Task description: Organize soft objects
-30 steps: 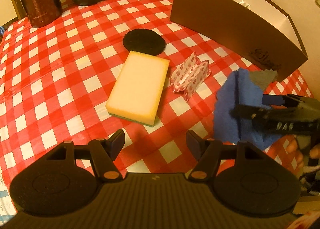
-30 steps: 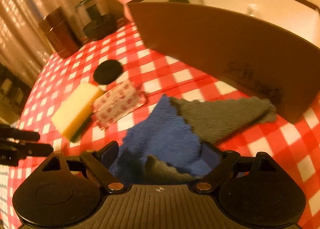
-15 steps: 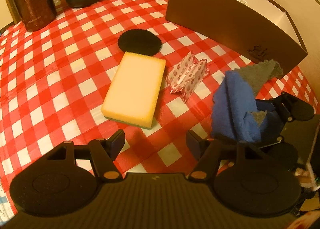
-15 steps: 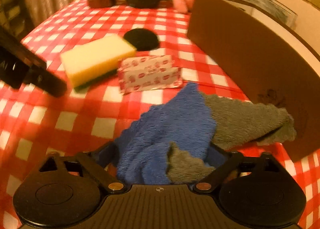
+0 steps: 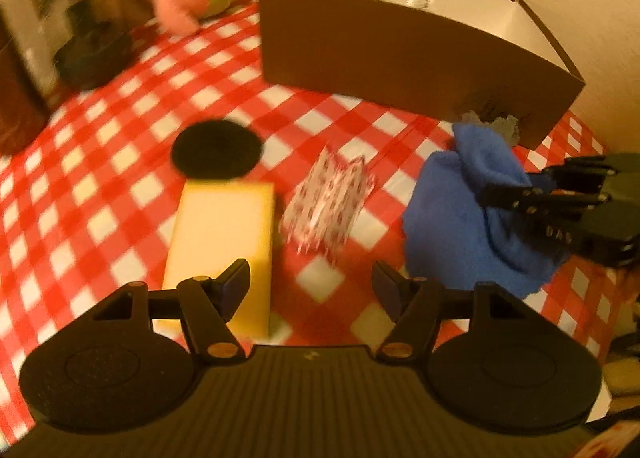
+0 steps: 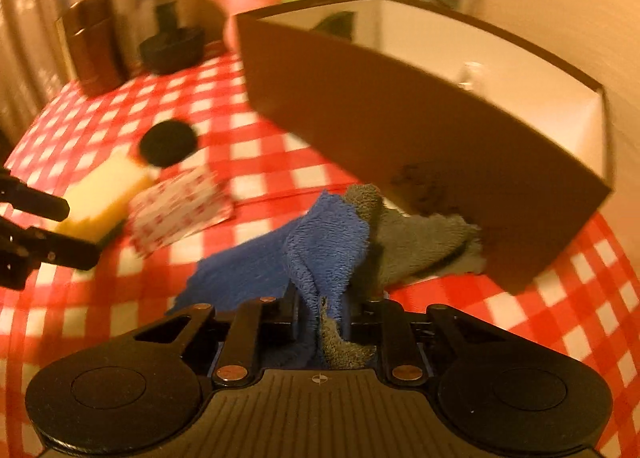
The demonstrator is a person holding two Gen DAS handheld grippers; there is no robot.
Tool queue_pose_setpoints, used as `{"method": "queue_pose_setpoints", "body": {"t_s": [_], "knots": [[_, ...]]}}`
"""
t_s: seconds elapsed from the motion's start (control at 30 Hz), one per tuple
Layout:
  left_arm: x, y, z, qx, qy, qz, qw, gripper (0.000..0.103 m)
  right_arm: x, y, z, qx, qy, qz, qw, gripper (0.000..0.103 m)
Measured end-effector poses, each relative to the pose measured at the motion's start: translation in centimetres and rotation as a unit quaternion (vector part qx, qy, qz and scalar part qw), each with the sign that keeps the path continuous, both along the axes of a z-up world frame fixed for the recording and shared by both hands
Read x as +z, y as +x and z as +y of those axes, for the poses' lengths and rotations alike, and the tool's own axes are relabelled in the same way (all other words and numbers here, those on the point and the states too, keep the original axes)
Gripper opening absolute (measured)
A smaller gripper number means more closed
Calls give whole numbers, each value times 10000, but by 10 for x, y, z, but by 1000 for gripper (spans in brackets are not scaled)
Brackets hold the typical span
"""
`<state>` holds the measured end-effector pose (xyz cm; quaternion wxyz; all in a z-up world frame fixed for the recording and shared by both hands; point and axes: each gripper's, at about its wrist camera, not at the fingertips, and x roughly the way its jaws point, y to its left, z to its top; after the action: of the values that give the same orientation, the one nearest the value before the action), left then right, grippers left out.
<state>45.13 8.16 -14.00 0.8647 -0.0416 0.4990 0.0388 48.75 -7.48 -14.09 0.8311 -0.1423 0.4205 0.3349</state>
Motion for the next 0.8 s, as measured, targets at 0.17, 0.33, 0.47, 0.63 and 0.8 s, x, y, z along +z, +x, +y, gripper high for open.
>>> {"method": "queue_pose_setpoints", "body": {"t_s": [0.17,0.33,0.47,0.63,0.8], "knots": [[-4,26,1,-382,192,-72,9991,65,-3,14,-12,-443,237,286,9983,24],[-4,31,3,-433,116,-44,9990,65,-2,9,-15,-530,588,700,9944,79],[-7,23,8,-282,-57,40,9996,65,-6,-4,-1,-194,599,868,9942,89],[-9,13,14,-137,-122,75,9998,65,-20,-23,32,46,21,546,9985,103],[-8,7,18,-41,-191,61,9998,65,-29,-35,49,-41,-410,149,9990,103]]}}
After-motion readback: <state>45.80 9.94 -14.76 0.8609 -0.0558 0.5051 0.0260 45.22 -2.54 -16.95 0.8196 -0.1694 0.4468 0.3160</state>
